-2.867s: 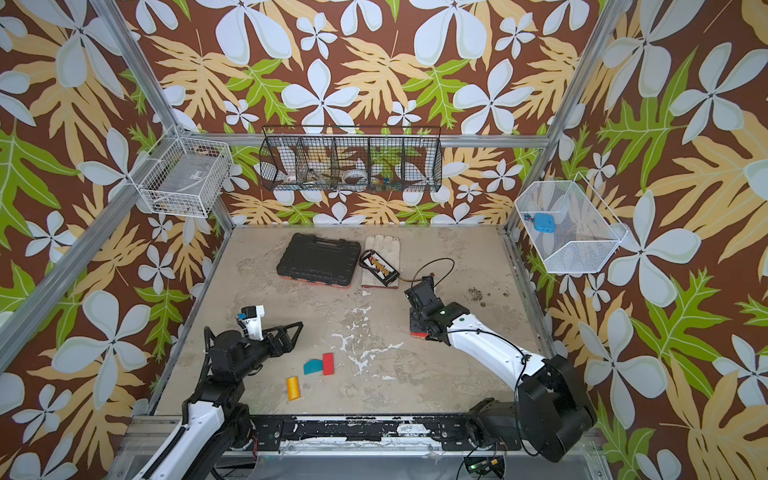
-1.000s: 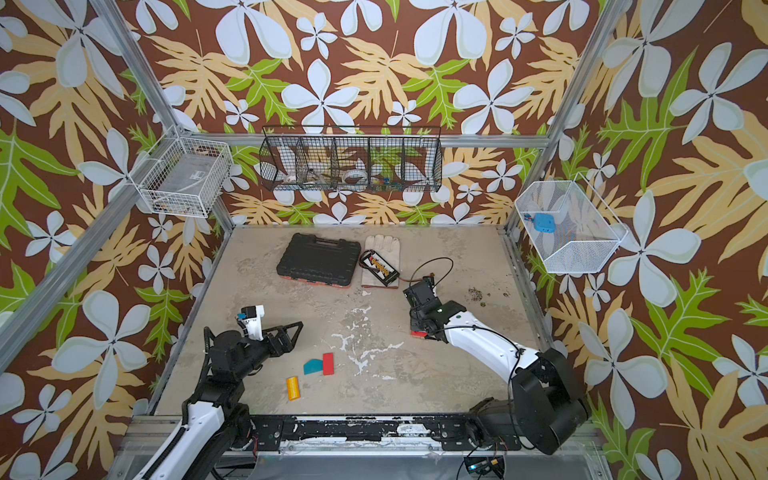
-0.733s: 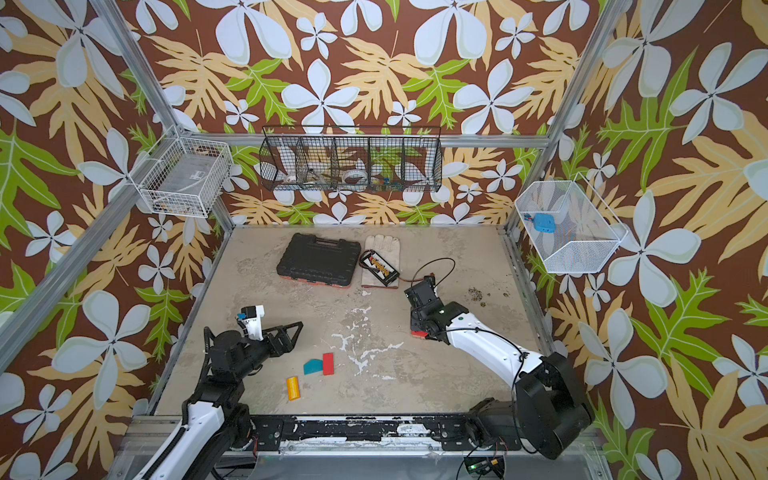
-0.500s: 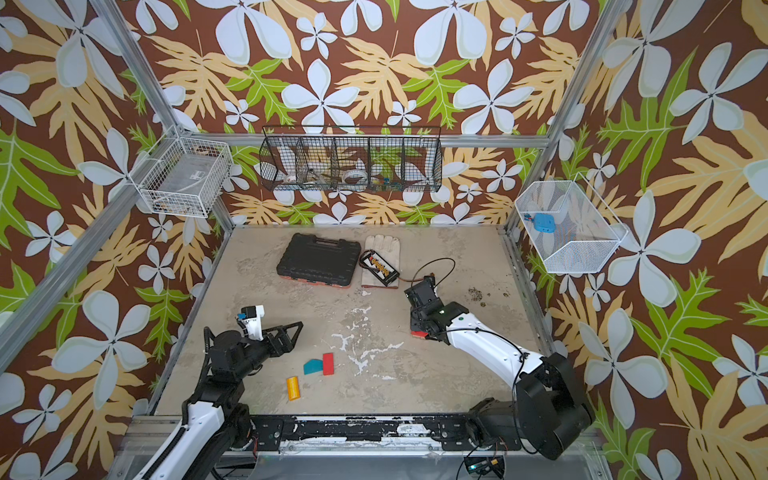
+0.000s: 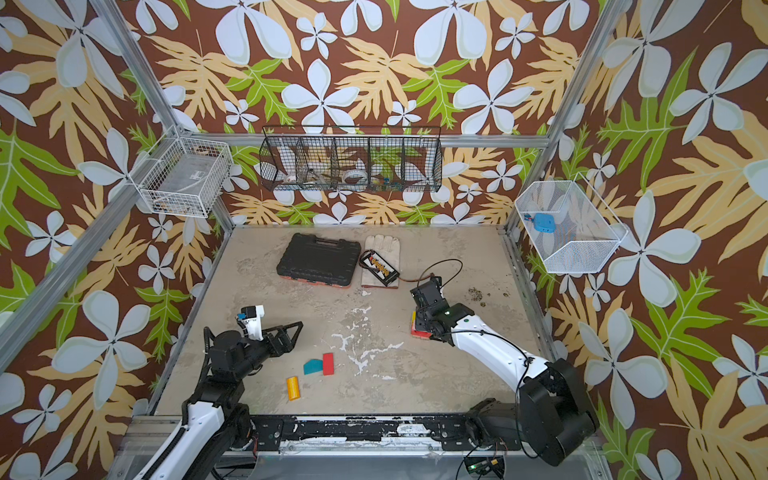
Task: Build the wood block tower
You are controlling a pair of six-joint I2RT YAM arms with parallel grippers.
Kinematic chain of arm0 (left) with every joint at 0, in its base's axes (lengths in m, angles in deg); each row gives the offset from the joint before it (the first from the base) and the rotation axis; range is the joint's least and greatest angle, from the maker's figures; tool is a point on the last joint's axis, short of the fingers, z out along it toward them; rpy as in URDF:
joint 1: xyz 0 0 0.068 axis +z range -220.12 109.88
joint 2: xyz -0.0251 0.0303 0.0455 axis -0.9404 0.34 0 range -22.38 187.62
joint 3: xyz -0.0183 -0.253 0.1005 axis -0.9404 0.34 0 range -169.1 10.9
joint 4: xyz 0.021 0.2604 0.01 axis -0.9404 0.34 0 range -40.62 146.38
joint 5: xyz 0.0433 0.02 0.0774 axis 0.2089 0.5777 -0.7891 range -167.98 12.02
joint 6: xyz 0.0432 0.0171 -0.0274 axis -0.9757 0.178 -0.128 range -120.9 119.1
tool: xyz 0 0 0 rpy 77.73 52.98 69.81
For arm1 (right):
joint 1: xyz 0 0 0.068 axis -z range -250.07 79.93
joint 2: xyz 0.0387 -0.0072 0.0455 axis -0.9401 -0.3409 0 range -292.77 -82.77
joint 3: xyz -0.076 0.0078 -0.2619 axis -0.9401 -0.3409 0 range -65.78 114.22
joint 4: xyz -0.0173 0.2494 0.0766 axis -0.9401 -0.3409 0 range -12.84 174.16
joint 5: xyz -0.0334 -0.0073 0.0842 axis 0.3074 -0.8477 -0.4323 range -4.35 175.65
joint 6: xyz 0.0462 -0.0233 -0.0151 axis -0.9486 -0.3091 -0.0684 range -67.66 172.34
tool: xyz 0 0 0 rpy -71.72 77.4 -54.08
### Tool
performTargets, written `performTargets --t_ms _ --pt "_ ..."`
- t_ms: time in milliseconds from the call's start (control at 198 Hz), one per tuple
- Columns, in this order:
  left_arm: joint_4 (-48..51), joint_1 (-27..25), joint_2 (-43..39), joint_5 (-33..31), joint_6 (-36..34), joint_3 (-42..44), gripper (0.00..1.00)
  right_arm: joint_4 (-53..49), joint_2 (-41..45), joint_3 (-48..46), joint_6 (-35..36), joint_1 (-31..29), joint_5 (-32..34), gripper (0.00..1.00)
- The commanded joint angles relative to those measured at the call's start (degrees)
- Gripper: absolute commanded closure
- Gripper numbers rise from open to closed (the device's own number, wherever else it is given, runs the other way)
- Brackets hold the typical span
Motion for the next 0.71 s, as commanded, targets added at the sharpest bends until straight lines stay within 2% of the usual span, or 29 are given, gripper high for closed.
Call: performTargets --t_ms 0,449,701 --pt "-1.79 0.03 -0.03 0.25 0.32 0.01 0.00 1.14 -0.43 -0.10 0.10 0.02 -1.30 0.46" --pt "-1.74 0.09 -0.11 0.34 0.31 0.00 0.00 1.77 -1.07 -0.41 -0.03 0.01 -2.74 0.54" --pt "-1.76 0.07 -0.07 0.41 0.32 0.07 0.00 1.48 -0.94 -0.31 -0.24 0.06 -2.01 0.55"
